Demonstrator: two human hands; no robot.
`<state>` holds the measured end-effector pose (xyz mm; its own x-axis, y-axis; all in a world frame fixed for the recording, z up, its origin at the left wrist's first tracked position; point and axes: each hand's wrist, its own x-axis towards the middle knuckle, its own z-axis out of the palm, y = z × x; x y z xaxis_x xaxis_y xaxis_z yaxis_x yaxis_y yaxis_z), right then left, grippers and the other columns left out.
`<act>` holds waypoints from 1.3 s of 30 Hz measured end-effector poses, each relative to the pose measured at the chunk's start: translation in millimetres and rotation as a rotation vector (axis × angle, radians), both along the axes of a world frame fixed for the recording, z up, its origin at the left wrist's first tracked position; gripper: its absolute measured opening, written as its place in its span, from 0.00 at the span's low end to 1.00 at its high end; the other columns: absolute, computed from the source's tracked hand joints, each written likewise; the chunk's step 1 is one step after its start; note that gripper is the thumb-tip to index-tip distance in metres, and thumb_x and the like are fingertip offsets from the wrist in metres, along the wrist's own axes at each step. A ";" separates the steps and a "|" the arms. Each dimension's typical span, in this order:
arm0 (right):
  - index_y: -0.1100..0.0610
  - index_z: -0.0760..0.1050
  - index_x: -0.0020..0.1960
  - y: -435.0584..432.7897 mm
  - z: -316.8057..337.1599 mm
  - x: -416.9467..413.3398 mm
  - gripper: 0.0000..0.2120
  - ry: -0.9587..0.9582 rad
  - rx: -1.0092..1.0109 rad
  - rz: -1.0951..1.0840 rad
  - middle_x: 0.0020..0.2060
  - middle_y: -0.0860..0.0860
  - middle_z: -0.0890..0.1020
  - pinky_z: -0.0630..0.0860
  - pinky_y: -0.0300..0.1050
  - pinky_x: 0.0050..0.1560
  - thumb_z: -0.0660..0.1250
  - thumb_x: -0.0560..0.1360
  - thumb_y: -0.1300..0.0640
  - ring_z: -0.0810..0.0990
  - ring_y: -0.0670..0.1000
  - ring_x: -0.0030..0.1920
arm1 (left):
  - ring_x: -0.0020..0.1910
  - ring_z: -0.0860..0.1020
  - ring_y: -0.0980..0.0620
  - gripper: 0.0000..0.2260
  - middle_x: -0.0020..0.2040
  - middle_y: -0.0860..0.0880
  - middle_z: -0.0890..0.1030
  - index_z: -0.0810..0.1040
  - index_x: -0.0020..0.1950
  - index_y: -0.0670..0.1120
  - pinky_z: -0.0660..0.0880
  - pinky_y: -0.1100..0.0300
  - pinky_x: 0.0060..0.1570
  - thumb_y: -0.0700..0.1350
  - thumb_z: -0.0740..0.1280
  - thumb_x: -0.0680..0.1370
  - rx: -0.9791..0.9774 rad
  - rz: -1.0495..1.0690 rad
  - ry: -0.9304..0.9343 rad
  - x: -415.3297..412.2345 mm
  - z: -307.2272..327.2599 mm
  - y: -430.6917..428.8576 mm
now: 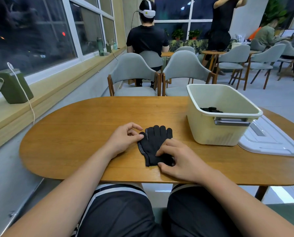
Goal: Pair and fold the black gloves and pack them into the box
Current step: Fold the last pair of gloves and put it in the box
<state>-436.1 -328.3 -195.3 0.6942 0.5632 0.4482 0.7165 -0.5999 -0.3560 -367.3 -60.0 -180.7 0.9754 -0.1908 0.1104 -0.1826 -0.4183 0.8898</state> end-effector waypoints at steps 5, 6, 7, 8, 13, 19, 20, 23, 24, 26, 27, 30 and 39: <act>0.51 0.83 0.57 -0.7 -3.0 0.0 0.08 -0.055 0.009 -0.003 0.50 0.44 0.80 0.75 0.44 0.54 0.69 0.82 0.50 0.78 0.47 0.52 | 0.46 0.84 0.62 0.08 0.44 0.52 0.89 0.83 0.59 0.52 0.70 0.60 0.55 0.46 0.76 0.81 -0.003 0.020 -0.007 0.3 0.0 0.6; 0.51 0.83 0.57 -1.0 -3.6 0.5 0.08 -0.068 0.015 -0.005 0.50 0.44 0.81 0.75 0.43 0.53 0.68 0.83 0.50 0.78 0.47 0.51 | 0.46 0.84 0.62 0.09 0.44 0.52 0.89 0.82 0.59 0.52 0.70 0.60 0.55 0.47 0.76 0.81 -0.002 0.024 -0.016 0.9 -0.8 0.7; 0.52 0.83 0.58 -1.3 -3.6 1.0 0.08 -0.079 0.023 -0.012 0.50 0.44 0.81 0.75 0.43 0.52 0.68 0.84 0.50 0.78 0.47 0.51 | 0.46 0.84 0.62 0.09 0.44 0.52 0.89 0.82 0.59 0.52 0.71 0.60 0.56 0.47 0.76 0.80 -0.006 0.029 -0.025 1.5 -1.6 0.8; 0.52 0.83 0.58 -1.5 -3.5 1.6 0.07 -0.095 0.036 -0.022 0.50 0.44 0.81 0.76 0.45 0.52 0.68 0.85 0.51 0.78 0.47 0.51 | 0.47 0.85 0.61 0.09 0.44 0.51 0.89 0.82 0.60 0.52 0.71 0.60 0.56 0.47 0.76 0.80 -0.017 0.035 -0.031 2.3 -2.6 0.7; 0.56 0.84 0.57 6.8 1.6 1.7 0.07 -0.249 0.117 -0.054 0.48 0.48 0.80 0.75 0.50 0.49 0.70 0.85 0.54 0.77 0.53 0.48 | 0.52 0.85 0.52 0.09 0.44 0.49 0.89 0.82 0.59 0.54 0.74 0.57 0.60 0.49 0.76 0.80 -0.048 0.095 -0.054 6.9 -6.4 2.4; 0.55 0.83 0.53 26.7 -2.8 1.2 0.10 -0.340 0.010 0.000 0.47 0.50 0.78 0.73 0.56 0.45 0.67 0.86 0.51 0.74 0.55 0.46 | 0.49 0.84 0.54 0.09 0.42 0.51 0.88 0.82 0.57 0.54 0.74 0.56 0.55 0.50 0.77 0.79 -0.014 0.168 -0.074 12.5 -11.5 2.0; 0.54 0.83 0.53 27.4 -3.1 1.2 0.10 -0.334 -0.005 0.001 0.47 0.50 0.77 0.73 0.56 0.45 0.66 0.86 0.51 0.74 0.55 0.46 | 0.47 0.84 0.55 0.08 0.41 0.52 0.88 0.82 0.56 0.54 0.73 0.57 0.53 0.51 0.77 0.79 0.010 0.177 -0.077 13.2 -12.0 1.8; 0.53 0.83 0.52 26.3 -5.0 1.3 0.09 -0.297 -0.046 0.005 0.46 0.49 0.76 0.73 0.54 0.45 0.66 0.85 0.50 0.73 0.53 0.47 | 0.44 0.84 0.58 0.08 0.41 0.53 0.87 0.82 0.54 0.55 0.73 0.58 0.48 0.51 0.78 0.78 0.068 0.204 -0.080 14.8 -12.4 0.5; 0.52 0.83 0.52 25.9 -5.4 1.2 0.09 -0.283 -0.055 0.009 0.46 0.48 0.76 0.73 0.54 0.46 0.66 0.85 0.50 0.73 0.53 0.47 | 0.43 0.84 0.59 0.08 0.41 0.53 0.87 0.82 0.54 0.55 0.73 0.59 0.47 0.51 0.78 0.78 0.079 0.211 -0.080 14.9 -12.0 -0.2; 0.52 0.83 0.52 26.1 -5.4 1.1 0.08 -0.270 -0.069 0.019 0.46 0.48 0.77 0.73 0.54 0.46 0.67 0.85 0.50 0.73 0.53 0.47 | 0.41 0.84 0.59 0.08 0.42 0.52 0.87 0.82 0.53 0.55 0.74 0.60 0.46 0.51 0.79 0.78 0.093 0.220 -0.083 14.8 -11.3 -1.2; 0.52 0.83 0.52 26.6 -5.1 1.0 0.08 -0.277 -0.067 0.017 0.46 0.48 0.77 0.73 0.54 0.45 0.67 0.85 0.50 0.73 0.53 0.46 | 0.42 0.84 0.59 0.08 0.42 0.52 0.87 0.82 0.53 0.54 0.74 0.59 0.45 0.51 0.79 0.78 0.094 0.228 -0.087 15.0 -11.8 -1.0; 0.56 0.81 0.51 29.1 -2.2 1.7 0.09 -0.327 -0.006 -0.032 0.46 0.50 0.77 0.73 0.54 0.45 0.66 0.85 0.53 0.73 0.55 0.46 | 0.43 0.84 0.55 0.07 0.42 0.51 0.87 0.83 0.52 0.55 0.77 0.57 0.47 0.51 0.78 0.78 0.053 0.256 -0.108 17.2 -14.2 2.1; 0.51 0.83 0.54 33.9 -7.1 4.4 0.09 -0.250 -0.073 0.000 0.45 0.48 0.77 0.73 0.52 0.45 0.66 0.85 0.49 0.74 0.52 0.46 | 0.42 0.83 0.55 0.06 0.41 0.52 0.85 0.83 0.49 0.55 0.80 0.55 0.46 0.52 0.79 0.78 0.150 0.299 -0.137 21.9 -17.2 2.0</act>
<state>-431.7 -294.5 -202.4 0.5671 0.6001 0.5641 0.7766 -0.6177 -0.1236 -345.4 -58.0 -197.9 0.9686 0.0770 0.2366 -0.1457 -0.5950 0.7904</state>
